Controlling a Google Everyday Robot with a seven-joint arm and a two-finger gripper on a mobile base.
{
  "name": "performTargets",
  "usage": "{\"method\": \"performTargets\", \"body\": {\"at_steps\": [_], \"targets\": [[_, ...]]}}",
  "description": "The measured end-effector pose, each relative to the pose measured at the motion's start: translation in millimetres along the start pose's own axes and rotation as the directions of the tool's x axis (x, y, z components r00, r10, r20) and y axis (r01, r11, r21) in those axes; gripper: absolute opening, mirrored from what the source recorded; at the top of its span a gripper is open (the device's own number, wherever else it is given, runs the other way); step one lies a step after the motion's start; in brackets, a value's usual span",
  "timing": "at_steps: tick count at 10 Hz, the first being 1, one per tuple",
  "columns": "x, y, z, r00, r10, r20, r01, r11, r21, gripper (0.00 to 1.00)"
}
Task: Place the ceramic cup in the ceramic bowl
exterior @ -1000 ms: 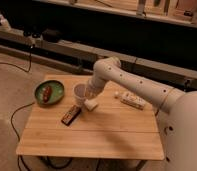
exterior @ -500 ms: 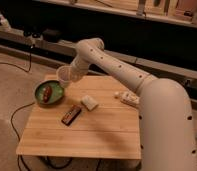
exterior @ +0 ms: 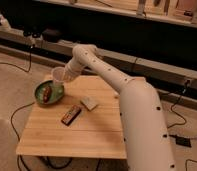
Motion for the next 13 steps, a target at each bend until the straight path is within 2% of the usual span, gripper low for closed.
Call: {"method": "performTargets", "body": {"at_steps": [2, 4, 5, 7, 8, 9, 11, 13], "targets": [[-6, -5, 19, 0.998, -0.042, 0.040, 0.042, 0.999, 0.008, 0.00], [-9, -4, 29, 0.994, -0.072, 0.083, 0.073, 0.997, -0.013, 0.00], [-11, -2, 33, 0.992, -0.074, 0.105, 0.078, 0.997, -0.031, 0.04], [-13, 0, 39, 0.987, -0.073, 0.141, 0.082, 0.995, -0.061, 0.23], [-13, -2, 41, 0.985, -0.073, 0.157, 0.084, 0.994, -0.068, 0.35], [-13, -2, 43, 0.984, -0.072, 0.165, 0.084, 0.994, -0.069, 0.43], [-10, 0, 45, 0.983, -0.068, 0.173, 0.083, 0.993, -0.080, 0.65], [-4, 5, 47, 0.985, -0.075, 0.157, 0.093, 0.989, -0.112, 0.79]]}}
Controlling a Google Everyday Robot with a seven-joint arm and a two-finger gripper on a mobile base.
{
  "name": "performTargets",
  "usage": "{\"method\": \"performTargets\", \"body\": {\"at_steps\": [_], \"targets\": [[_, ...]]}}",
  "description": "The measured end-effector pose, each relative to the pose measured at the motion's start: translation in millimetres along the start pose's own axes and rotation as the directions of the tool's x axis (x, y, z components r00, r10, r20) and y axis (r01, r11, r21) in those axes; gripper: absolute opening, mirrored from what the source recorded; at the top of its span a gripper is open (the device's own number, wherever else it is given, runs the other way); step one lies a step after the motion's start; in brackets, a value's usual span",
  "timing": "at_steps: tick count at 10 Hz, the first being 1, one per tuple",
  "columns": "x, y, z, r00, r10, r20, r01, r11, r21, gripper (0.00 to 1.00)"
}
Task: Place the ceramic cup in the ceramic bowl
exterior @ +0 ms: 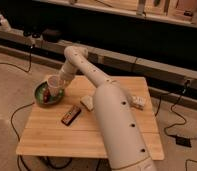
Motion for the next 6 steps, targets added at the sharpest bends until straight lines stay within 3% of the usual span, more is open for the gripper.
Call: {"method": "performTargets", "body": {"at_steps": [6], "targets": [[2.1, 1.0, 1.5, 1.000, 0.000, -0.007, 0.000, 1.000, -0.011, 0.80]]}}
